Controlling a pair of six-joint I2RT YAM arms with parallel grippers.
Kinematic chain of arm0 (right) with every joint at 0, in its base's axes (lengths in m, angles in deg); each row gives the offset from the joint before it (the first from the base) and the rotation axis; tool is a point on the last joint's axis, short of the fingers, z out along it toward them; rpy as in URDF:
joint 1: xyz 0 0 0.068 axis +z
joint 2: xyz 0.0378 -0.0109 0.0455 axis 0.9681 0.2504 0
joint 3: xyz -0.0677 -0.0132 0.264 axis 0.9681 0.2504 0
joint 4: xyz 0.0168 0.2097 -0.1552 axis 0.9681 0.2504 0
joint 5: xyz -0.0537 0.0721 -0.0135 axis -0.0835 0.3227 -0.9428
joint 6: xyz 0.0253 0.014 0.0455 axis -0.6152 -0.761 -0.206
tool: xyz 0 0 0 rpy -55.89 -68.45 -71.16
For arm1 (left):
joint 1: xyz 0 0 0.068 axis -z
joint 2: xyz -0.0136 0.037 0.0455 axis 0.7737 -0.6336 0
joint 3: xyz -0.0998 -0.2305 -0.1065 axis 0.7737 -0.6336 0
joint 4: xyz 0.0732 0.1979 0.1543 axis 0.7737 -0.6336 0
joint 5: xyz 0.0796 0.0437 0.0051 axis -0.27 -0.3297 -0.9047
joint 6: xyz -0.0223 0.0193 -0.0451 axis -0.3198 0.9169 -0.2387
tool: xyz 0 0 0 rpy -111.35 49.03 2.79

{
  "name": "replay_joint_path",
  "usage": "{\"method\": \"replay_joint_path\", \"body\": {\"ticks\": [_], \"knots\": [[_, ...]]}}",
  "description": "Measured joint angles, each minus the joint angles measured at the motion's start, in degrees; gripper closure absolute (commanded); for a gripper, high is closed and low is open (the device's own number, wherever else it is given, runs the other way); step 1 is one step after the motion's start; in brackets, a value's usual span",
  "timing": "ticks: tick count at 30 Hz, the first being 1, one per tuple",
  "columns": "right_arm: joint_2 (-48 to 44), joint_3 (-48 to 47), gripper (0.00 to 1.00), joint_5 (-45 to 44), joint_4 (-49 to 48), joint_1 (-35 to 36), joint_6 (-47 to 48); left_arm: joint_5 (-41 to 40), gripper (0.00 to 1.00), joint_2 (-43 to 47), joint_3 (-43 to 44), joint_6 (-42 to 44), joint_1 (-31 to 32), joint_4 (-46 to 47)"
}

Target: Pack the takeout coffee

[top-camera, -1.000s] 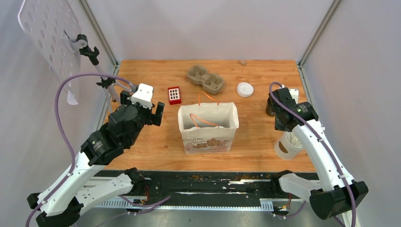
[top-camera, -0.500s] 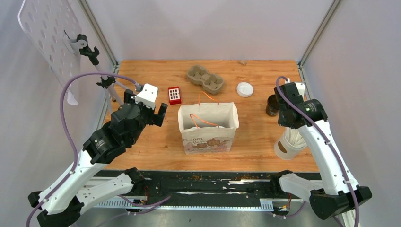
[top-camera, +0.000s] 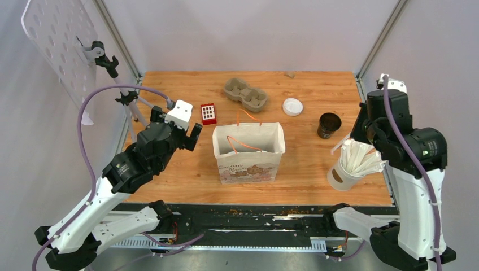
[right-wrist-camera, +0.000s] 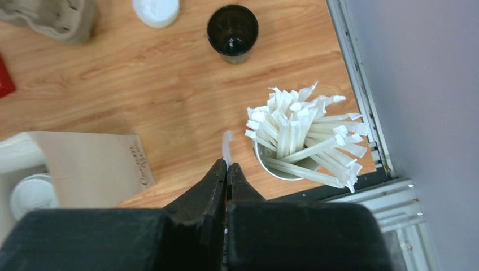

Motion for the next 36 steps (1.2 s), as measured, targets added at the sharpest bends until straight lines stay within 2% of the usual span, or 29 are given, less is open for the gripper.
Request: {"method": "replay_joint_path", "body": {"ticks": [6,9,13,20,25,29,36], "knots": [[3.1,-14.0,1.00,3.1,0.8,0.0,-0.7,-0.4,0.00,-0.2,0.0,0.7,0.0,0.0],[2.2,-15.6,1.00,5.3,-1.3,0.0,-0.6,-0.6,0.00,-0.1,0.0,1.4,0.0,0.2],[-2.6,-9.7,1.00,11.1,-7.6,0.0,-1.0,-0.9,0.00,-0.1,0.0,2.3,0.0,0.8],[-11.4,3.1,1.00,28.6,-24.7,0.0,-4.0,-1.0,0.00,-0.1,0.0,3.8,0.0,1.8],[-12.6,7.4,1.00,37.1,-32.1,0.0,-6.8,-0.9,0.00,-0.4,0.1,4.3,0.0,2.1],[-13.4,15.4,1.00,43.1,-38.3,0.0,-9.4,-0.9,0.00,-0.3,0.1,4.3,0.0,2.2],[-11.6,26.3,0.98,49.2,-45.6,0.0,-13.8,-0.8,0.00,-0.2,0.1,4.3,0.0,2.2]]}}
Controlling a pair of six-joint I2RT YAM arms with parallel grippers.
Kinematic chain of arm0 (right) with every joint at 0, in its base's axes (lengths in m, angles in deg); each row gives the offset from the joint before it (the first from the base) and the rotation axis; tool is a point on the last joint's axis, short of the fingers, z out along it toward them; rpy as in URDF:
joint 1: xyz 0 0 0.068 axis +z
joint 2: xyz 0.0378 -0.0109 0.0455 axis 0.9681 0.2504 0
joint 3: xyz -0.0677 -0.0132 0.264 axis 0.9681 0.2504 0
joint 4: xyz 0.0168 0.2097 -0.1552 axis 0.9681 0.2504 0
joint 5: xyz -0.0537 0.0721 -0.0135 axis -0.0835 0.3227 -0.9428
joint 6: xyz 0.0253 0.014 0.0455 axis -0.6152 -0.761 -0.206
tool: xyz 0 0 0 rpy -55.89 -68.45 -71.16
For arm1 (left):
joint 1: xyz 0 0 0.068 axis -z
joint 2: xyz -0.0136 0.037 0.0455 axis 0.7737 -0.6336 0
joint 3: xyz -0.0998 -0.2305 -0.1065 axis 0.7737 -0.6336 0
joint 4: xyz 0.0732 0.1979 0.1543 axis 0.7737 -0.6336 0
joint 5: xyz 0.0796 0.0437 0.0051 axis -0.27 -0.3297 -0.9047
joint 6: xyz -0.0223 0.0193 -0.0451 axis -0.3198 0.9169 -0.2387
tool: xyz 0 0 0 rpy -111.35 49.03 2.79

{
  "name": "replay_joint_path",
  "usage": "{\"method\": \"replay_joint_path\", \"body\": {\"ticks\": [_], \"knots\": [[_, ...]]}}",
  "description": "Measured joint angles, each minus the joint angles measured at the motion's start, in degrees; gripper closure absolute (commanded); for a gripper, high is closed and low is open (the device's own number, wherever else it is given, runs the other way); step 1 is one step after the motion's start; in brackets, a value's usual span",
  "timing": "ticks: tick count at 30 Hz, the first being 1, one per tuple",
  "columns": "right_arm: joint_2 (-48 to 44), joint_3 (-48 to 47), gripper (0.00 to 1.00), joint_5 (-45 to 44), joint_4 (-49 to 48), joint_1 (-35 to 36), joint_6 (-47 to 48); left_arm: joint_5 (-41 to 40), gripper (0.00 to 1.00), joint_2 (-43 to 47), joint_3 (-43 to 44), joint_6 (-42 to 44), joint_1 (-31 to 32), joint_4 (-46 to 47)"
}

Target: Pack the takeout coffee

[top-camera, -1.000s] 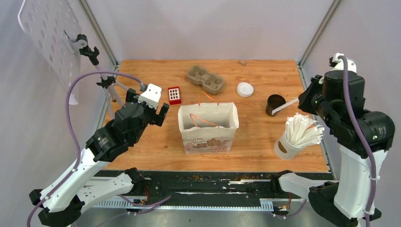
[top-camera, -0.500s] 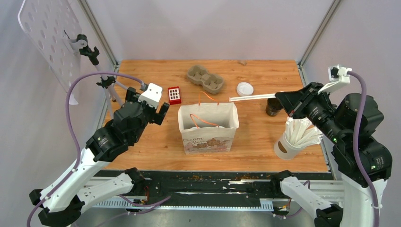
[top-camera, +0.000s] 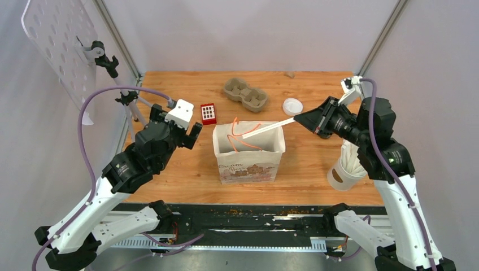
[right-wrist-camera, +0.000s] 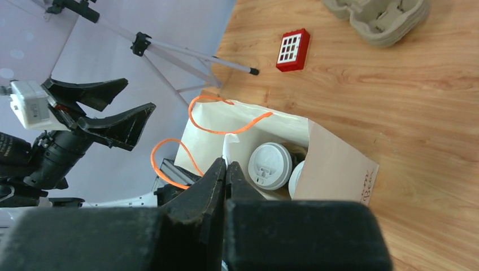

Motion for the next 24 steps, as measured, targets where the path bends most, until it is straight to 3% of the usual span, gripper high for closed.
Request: {"method": "replay_joint_path", "body": {"ticks": [13,17,19,21,24], "knots": [[1.5,8.4,0.94,2.0,-8.7,2.7,-4.4,0.1,0.00,0.6,0.0,0.0,0.0,0.0],[2.8,10.1,0.80,1.7,-11.4,4.8,-6.1,0.3,0.00,0.5,0.0,0.0,0.0,0.0],[4.2,10.1,0.62,1.6,-11.2,5.9,-6.3,0.4,0.00,0.3,0.0,0.0,0.0,0.0],[5.8,9.0,0.47,1.0,-8.8,6.5,-5.0,0.4,0.00,0.0,0.0,0.0,0.0,0.1],[8.9,3.6,0.38,-2.0,-1.0,6.7,-1.4,0.5,0.00,-0.2,0.0,0.2,0.0,0.2]]}}
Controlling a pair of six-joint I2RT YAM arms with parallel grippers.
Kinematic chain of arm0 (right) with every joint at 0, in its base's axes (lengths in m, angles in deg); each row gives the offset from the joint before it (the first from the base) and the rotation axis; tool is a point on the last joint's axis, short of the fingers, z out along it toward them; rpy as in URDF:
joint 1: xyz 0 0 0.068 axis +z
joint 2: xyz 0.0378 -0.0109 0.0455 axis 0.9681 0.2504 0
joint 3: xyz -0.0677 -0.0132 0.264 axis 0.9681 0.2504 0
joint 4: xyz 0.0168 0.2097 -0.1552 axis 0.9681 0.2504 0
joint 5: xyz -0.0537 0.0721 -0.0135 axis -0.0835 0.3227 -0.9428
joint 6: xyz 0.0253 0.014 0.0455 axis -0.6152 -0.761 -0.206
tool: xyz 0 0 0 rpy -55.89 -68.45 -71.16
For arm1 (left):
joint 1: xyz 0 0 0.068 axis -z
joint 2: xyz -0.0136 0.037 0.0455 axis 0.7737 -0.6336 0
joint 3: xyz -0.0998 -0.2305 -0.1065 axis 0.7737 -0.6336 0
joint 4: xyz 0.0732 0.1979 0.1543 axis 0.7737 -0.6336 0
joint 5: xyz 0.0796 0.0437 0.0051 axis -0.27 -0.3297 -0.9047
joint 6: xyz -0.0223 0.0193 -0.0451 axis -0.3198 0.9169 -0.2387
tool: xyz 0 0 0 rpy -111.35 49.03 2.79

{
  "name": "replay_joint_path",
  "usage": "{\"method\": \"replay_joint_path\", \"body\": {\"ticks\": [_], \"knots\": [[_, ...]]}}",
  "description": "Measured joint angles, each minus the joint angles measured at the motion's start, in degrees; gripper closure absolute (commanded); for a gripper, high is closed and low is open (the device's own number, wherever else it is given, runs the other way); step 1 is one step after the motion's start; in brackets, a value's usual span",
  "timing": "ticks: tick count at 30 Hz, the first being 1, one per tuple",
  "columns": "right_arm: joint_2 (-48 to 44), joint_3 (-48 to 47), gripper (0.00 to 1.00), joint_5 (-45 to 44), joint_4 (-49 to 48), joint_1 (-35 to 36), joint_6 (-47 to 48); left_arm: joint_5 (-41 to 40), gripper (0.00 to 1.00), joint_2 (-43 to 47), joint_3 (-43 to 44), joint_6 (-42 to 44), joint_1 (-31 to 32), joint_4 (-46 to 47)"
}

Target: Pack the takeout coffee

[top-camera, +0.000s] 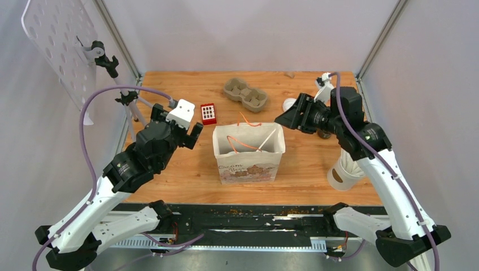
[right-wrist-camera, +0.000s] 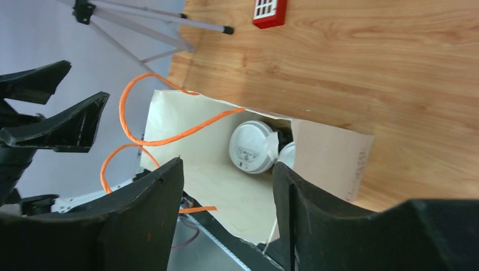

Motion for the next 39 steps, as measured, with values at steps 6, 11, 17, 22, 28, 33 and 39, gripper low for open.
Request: {"method": "replay_joint_path", "body": {"ticks": [6,11,17,22,28,33,39], "knots": [[0.6,-11.4,0.39,-11.0,12.7,0.0,5.4,0.0,0.00,0.1,-0.5,0.0,0.0,0.7],[-0.3,-14.7,0.37,-24.6,24.2,0.0,3.4,0.0,0.00,0.3,-1.4,0.0,0.0,0.8],[3.3,-15.4,0.37,-38.4,39.7,-0.4,-3.8,0.0,0.00,0.9,-2.1,-0.1,0.0,0.7],[2.7,-13.9,0.37,-44.8,44.4,-3.7,-9.3,-0.2,0.00,1.6,-2.5,0.0,0.0,0.9],[0.5,-11.4,0.53,-49.2,47.0,-10.5,-9.5,-0.5,0.00,2.0,-2.7,0.0,0.0,1.1],[3.0,-11.0,0.70,-52.0,47.1,-12.7,-4.8,-0.5,0.00,2.2,-3.0,0.0,0.0,1.1],[4.7,-8.3,0.71,-53.6,44.7,-15.1,0.0,-0.7,0.00,2.2,-3.1,0.0,0.0,1.1]]}}
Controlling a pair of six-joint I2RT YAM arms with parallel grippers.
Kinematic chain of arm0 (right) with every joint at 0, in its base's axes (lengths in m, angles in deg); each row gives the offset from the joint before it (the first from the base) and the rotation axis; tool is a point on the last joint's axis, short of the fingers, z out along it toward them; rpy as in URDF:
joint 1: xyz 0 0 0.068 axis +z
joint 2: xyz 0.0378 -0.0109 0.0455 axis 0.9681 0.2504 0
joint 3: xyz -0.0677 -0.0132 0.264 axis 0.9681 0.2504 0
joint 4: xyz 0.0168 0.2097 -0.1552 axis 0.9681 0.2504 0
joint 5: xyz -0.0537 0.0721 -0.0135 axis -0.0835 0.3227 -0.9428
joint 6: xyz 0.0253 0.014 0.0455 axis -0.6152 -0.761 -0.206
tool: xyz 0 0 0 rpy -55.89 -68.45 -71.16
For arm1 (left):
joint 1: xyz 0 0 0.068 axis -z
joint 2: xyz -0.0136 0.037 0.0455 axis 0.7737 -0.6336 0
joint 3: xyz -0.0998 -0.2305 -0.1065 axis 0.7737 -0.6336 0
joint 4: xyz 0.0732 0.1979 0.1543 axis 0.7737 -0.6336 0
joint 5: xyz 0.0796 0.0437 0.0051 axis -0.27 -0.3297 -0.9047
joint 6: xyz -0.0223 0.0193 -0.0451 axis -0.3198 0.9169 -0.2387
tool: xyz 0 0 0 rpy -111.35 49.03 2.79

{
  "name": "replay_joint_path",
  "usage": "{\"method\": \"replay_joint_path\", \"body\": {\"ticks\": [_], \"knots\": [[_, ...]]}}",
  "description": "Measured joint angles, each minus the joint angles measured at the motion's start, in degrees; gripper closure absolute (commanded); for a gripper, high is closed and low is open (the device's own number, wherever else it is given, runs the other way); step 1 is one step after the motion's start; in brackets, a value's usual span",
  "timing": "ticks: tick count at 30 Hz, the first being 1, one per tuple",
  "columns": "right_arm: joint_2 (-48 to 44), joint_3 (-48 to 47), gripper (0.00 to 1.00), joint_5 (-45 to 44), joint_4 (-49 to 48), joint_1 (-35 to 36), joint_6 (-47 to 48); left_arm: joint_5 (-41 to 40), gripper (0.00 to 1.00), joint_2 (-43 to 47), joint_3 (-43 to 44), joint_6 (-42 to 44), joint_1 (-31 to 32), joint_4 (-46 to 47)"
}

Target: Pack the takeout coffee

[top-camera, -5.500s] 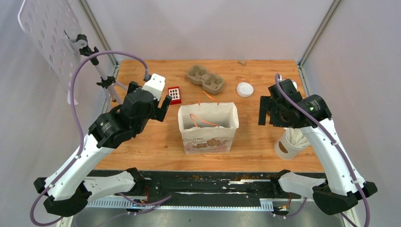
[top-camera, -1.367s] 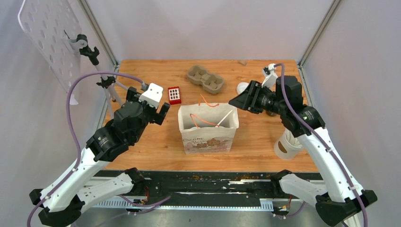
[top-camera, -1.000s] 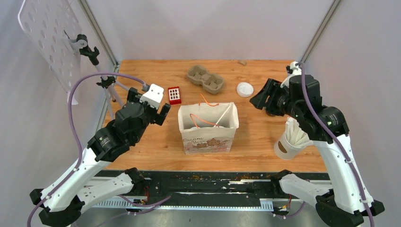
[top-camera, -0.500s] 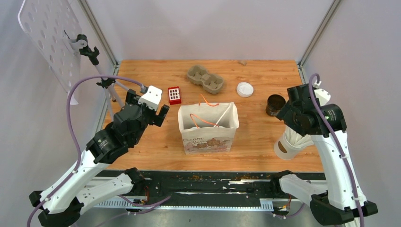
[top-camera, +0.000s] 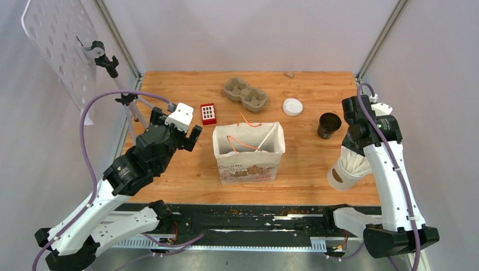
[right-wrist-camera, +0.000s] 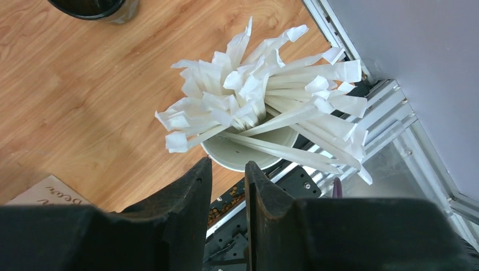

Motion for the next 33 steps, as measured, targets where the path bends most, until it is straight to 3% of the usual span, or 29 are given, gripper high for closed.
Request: {"method": "replay_joint_path", "body": {"ticks": [19,29,33], "knots": [[-0.1,7.3,0.78,3.1,-12.3,-7.5,9.0,0.0,0.00,-0.7,0.0,0.0,0.0,0.0],[1.3,7.3,0.70,3.5,-13.4,-7.8,10.9,-0.1,0.00,-0.8,0.0,0.0,0.0,0.0],[1.6,7.3,0.81,3.1,-13.3,-7.8,11.8,-0.1,0.00,-0.9,0.0,0.2,0.0,0.0]]}}
